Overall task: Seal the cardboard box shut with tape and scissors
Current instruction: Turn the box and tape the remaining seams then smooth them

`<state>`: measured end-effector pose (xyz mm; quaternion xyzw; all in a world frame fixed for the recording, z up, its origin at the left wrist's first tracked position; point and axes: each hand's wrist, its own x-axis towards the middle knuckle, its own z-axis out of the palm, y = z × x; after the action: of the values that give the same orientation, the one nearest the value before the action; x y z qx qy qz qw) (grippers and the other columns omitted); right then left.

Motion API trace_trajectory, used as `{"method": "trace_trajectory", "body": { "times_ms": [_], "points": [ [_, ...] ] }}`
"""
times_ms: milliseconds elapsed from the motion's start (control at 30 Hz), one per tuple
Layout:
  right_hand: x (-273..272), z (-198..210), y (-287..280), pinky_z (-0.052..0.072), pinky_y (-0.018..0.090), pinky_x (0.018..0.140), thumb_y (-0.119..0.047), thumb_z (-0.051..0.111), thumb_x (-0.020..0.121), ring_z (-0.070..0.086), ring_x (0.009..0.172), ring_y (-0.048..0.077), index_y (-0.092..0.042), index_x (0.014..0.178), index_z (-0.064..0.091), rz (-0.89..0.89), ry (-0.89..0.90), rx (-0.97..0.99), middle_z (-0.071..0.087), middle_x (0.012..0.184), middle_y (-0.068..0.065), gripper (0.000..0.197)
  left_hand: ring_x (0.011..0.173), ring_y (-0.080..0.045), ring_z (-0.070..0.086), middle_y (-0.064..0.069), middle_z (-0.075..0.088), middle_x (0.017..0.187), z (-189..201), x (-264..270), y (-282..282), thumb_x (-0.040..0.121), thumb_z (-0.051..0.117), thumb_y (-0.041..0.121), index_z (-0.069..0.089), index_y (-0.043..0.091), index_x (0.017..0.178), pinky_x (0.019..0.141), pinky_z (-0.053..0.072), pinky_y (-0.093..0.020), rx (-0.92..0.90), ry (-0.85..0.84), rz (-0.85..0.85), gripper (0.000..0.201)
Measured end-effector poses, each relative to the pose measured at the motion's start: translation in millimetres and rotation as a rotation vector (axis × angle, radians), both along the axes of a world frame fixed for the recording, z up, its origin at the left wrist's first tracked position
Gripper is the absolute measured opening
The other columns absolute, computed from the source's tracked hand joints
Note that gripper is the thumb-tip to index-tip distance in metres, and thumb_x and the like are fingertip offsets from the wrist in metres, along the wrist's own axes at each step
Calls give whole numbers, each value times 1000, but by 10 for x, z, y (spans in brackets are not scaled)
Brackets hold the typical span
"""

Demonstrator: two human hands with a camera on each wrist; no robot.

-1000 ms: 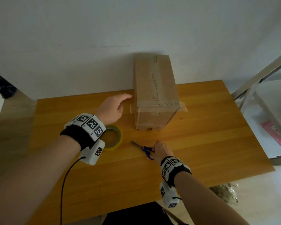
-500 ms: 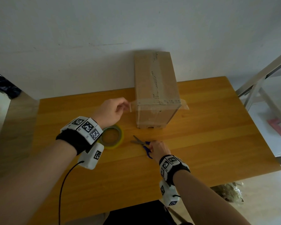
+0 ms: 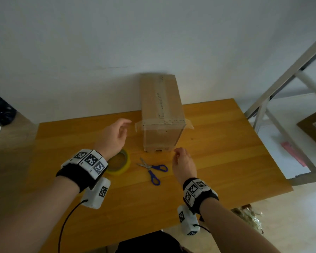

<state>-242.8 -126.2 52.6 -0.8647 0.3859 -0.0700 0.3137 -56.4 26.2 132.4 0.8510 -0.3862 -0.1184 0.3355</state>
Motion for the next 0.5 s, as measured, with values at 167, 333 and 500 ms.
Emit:
{"method": "trace_trajectory", "body": {
  "times_ms": [167, 333, 500],
  "points": [
    [-119, 294, -82, 48, 31, 85, 2, 44, 90, 50, 115, 25, -6, 129, 44, -177, -268, -174, 46, 129, 10, 40, 132, -6, 30, 2, 23, 154, -47, -320, 23, 97, 38, 13, 24, 18, 145, 98, 41, -24, -44, 7, -39, 50],
    [-124, 553, -2, 26, 41, 114, 4, 42, 88, 19, 142, 26, -13, 149, 18, -118, -230, -246, 17, 154, 11, 68, 144, -22, 8, 12, -20, 150, -123, -580, -19, 96, 37, 6, -13, 22, 145, 108, 36, -38, 58, 18, -115, 72],
    [-40, 687, 59, 15, 41, 116, 1, 41, 85, 2, 145, 29, -16, 151, 6, -37, -78, -232, -4, 158, 10, 77, 142, -12, -18, 8, -30, 146, -177, -729, -128, 91, 38, -4, -22, 16, 143, 119, 5, -37, 102, 57, -67, 82]
  ]
}}
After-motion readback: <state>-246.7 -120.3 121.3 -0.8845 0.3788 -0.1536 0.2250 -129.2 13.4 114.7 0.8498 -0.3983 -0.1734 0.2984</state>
